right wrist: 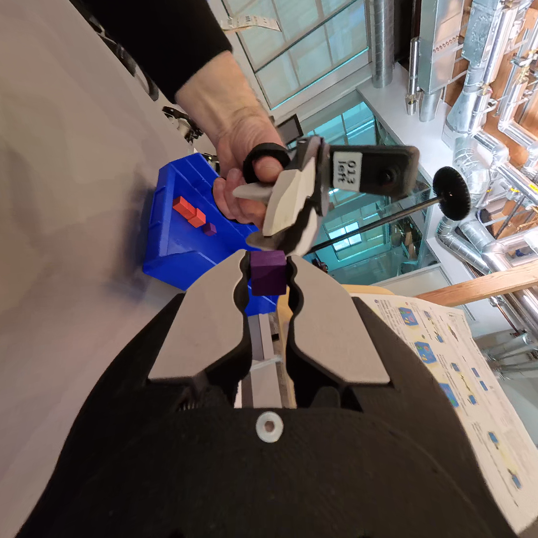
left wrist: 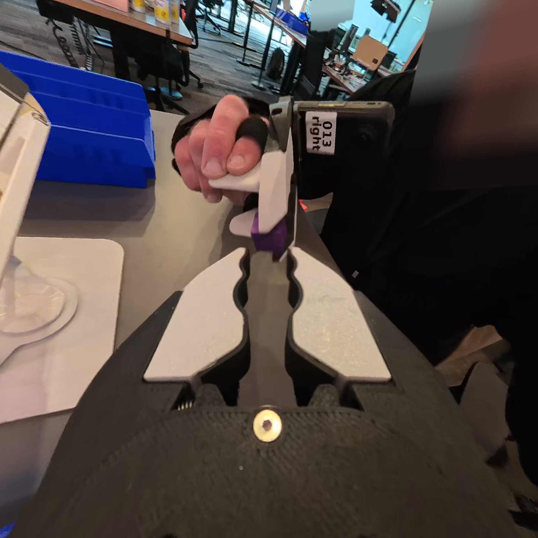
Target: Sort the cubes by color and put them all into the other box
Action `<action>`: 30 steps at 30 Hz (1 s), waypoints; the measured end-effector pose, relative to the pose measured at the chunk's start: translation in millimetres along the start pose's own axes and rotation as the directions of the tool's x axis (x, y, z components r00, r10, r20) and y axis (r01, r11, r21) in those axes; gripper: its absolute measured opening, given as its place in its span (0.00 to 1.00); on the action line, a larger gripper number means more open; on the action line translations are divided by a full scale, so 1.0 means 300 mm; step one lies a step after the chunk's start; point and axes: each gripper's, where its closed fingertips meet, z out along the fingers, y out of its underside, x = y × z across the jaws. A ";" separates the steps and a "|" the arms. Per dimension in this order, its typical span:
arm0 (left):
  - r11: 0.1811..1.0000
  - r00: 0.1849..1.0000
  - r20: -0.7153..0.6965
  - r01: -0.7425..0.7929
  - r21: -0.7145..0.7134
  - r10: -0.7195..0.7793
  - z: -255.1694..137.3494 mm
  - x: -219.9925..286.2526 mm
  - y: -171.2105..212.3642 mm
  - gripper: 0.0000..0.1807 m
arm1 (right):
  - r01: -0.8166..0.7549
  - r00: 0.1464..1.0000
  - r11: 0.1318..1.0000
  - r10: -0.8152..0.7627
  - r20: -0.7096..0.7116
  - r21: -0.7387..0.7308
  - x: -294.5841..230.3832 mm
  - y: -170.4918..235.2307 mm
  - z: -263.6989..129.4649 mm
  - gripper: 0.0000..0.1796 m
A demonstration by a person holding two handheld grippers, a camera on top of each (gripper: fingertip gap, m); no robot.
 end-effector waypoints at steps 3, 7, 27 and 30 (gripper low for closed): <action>0.999 0.995 0.095 -0.043 0.006 0.042 -0.045 -0.018 0.012 0.00 | -0.004 0.999 0.999 0.002 -0.036 -0.050 0.060 0.036 -0.061 0.13; 0.997 0.960 0.269 -0.073 -0.022 0.077 -0.108 -0.059 0.059 0.00 | -0.056 0.990 0.989 0.036 -0.139 -0.139 0.197 0.148 -0.194 0.13; 0.991 0.856 0.516 0.043 -0.129 0.030 -0.267 -0.156 0.280 0.00 | -0.606 0.793 0.495 0.316 -0.521 -0.622 0.329 1.203 -0.883 0.13; 0.988 0.850 0.526 0.057 -0.143 0.027 -0.277 -0.167 0.296 0.00 | -0.691 0.721 0.342 0.390 -0.573 -0.636 0.266 1.303 -0.931 0.13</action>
